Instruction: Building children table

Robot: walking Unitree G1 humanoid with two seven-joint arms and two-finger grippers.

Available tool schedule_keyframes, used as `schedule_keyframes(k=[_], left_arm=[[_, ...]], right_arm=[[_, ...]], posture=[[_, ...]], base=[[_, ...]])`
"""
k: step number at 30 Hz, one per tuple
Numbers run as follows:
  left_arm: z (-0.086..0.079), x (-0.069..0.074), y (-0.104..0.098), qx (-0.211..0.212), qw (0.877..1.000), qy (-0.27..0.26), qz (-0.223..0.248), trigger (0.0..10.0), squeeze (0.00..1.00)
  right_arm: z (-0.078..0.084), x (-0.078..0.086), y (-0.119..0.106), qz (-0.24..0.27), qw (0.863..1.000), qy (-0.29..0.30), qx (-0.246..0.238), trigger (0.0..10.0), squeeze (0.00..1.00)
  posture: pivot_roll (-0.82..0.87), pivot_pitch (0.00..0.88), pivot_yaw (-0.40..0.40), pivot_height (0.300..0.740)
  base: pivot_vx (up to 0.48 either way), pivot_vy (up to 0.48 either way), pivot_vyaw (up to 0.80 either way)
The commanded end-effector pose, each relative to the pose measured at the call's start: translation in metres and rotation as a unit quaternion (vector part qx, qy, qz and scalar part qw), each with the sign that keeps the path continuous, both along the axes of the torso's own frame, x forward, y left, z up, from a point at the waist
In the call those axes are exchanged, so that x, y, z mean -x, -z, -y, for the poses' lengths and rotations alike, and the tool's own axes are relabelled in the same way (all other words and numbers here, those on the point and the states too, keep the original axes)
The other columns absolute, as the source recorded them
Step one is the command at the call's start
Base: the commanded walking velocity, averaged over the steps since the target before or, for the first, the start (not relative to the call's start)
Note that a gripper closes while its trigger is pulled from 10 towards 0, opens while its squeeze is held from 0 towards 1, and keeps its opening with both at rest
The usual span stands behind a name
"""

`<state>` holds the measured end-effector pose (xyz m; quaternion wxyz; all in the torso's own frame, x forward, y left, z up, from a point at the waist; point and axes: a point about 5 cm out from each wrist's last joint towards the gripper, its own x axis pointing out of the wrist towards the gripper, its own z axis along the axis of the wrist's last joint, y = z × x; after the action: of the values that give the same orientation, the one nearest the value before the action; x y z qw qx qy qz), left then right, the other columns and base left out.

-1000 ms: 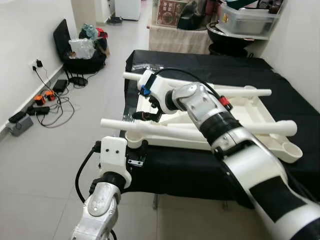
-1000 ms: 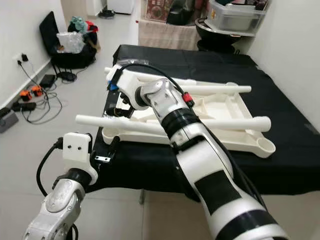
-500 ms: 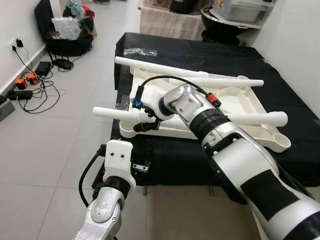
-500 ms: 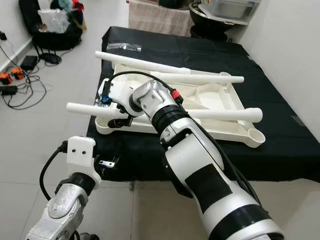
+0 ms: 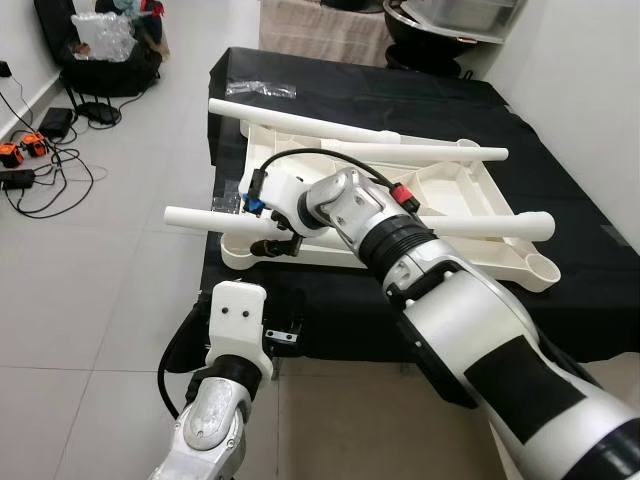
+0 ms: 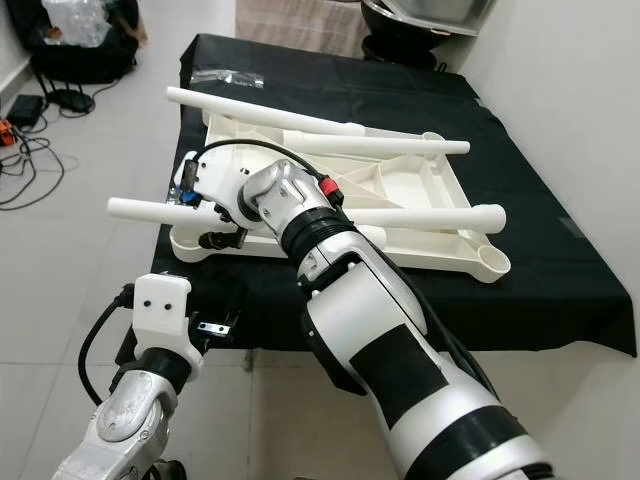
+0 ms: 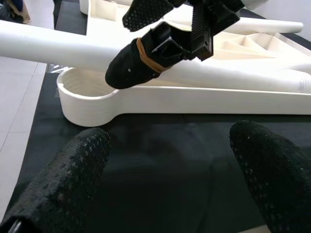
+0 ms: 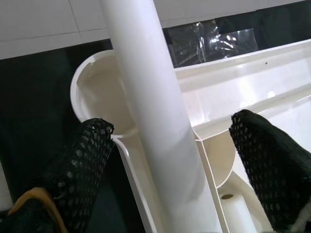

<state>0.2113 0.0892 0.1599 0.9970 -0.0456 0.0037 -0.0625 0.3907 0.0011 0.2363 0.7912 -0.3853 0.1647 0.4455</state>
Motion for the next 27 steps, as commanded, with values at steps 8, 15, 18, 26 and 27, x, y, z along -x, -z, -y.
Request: schedule_keyframes(k=[8, 15, 18, 26, 27], left_arm=[[0.024, 0.016, -0.017, 0.064, 0.998, 0.004, 0.003, 10.0, 0.0], [0.026, 0.017, -0.018, 0.069, 0.998, -0.002, 0.0, 10.0, 0.0], [0.025, 0.016, -0.018, 0.068, 0.998, -0.005, -0.002, 10.0, 0.0], [0.023, 0.014, -0.018, 0.065, 0.998, -0.012, -0.002, 10.0, 0.0], [0.023, 0.014, -0.018, 0.064, 0.998, -0.013, -0.001, 10.0, 0.0]], right_arm=[[-0.012, 0.006, 0.003, -0.023, 1.0, -0.013, -0.008, 10.0, 0.0], [-0.019, 0.007, 0.001, -0.018, 0.999, -0.008, -0.028, 0.0, 0.0], [-0.02, 0.006, -0.002, -0.01, 0.999, -0.004, -0.039, 0.0, 0.0], [-0.027, 0.005, -0.021, 0.018, 0.996, 0.0, -0.088, 0.0, 0.0], [-0.028, 0.005, -0.025, 0.023, 0.995, -0.001, -0.101, 0.0, 0.0]], posture=[[-0.1, 0.17, -0.277, 0.74], [-0.1, 0.176, -0.283, 0.74], [-0.1, 0.175, -0.285, 0.74], [-0.1, 0.16, -0.281, 0.74], [-0.1, 0.16, -0.281, 0.74]], base=[[0.0, 0.0, 0.0], [0.0, 0.0, 0.0], [0.0, 0.0, 0.0], [0.0, 0.0, 0.0], [0.0, 0.0, 0.0]])
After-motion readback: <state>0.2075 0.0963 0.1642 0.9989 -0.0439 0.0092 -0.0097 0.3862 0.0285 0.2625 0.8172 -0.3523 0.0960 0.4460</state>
